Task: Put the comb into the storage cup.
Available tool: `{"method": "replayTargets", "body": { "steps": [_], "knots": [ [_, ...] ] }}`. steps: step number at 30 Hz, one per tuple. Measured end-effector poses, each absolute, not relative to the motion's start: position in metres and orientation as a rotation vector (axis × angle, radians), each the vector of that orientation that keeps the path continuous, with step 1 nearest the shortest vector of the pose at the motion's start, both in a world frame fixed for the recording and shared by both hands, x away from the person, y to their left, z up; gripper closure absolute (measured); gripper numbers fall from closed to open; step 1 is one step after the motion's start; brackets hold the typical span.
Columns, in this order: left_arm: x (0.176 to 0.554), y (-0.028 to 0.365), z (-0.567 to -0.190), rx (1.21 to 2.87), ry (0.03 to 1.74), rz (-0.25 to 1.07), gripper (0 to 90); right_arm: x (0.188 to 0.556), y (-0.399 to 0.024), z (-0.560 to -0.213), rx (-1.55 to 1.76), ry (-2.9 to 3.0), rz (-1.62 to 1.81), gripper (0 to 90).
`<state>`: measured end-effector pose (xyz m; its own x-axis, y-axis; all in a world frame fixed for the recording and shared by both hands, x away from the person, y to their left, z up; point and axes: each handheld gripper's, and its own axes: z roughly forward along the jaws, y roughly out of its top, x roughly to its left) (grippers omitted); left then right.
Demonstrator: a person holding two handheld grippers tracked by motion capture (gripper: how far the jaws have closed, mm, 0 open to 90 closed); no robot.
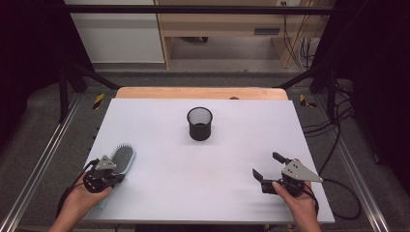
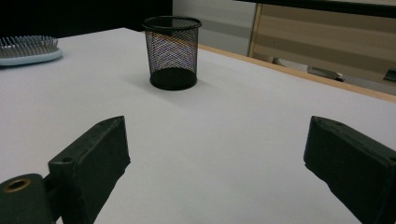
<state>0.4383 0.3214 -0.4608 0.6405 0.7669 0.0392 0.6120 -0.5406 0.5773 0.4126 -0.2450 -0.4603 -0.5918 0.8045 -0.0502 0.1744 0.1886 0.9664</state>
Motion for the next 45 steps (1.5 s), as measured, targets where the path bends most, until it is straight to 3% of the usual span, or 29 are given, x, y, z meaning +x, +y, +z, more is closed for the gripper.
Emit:
{"method": "replayTargets", "body": {
  "steps": [17,22,40,45],
  "knots": [
    [0.425,0.328,-0.444,2.242,1.155,0.422,90.0,0.413,-0.245,-0.461,0.914,1.903,1.422,6.8],
    [0.416,0.331,-0.435,2.159,1.217,0.46,84.6,0.413,-0.245,-0.461,0.914,1.902,1.424,6.8],
    [0.408,0.33,-0.452,2.027,1.432,0.603,20.4,0.413,-0.244,-0.461,0.912,1.906,1.423,6.8],
    [0.41,0.33,-0.457,2.029,1.456,0.598,16.8,0.413,-0.244,-0.461,0.908,1.911,1.422,6.8]
  ]
}}
